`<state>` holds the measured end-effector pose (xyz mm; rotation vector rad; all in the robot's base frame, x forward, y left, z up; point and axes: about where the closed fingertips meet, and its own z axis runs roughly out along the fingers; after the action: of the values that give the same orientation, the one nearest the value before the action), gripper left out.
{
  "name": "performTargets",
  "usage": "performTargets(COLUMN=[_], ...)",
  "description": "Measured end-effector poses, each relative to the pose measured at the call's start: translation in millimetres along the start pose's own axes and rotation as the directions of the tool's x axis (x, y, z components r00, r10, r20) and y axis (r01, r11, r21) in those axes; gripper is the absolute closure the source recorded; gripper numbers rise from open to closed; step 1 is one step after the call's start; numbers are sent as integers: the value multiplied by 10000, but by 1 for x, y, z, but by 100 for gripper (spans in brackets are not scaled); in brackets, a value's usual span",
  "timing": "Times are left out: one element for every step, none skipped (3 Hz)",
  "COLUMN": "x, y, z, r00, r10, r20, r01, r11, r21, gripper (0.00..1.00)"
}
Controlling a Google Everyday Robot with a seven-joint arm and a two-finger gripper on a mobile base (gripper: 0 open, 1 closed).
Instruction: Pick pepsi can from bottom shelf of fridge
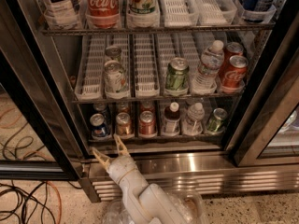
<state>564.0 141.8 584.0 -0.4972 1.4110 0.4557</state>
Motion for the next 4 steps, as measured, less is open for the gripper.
performTargets(x=[3, 5, 5, 6], y=[1, 0, -1, -3], z=[2, 7, 10, 14], r00=[10000, 9999, 9998, 9998], r10=[52, 104, 130, 155], r20=[-47, -88, -116, -136], r01=[-52, -103, -129, -154], r11=[10000, 9999, 9999, 9998], r21=[31, 68, 73, 90], gripper=[36, 24, 26, 29])
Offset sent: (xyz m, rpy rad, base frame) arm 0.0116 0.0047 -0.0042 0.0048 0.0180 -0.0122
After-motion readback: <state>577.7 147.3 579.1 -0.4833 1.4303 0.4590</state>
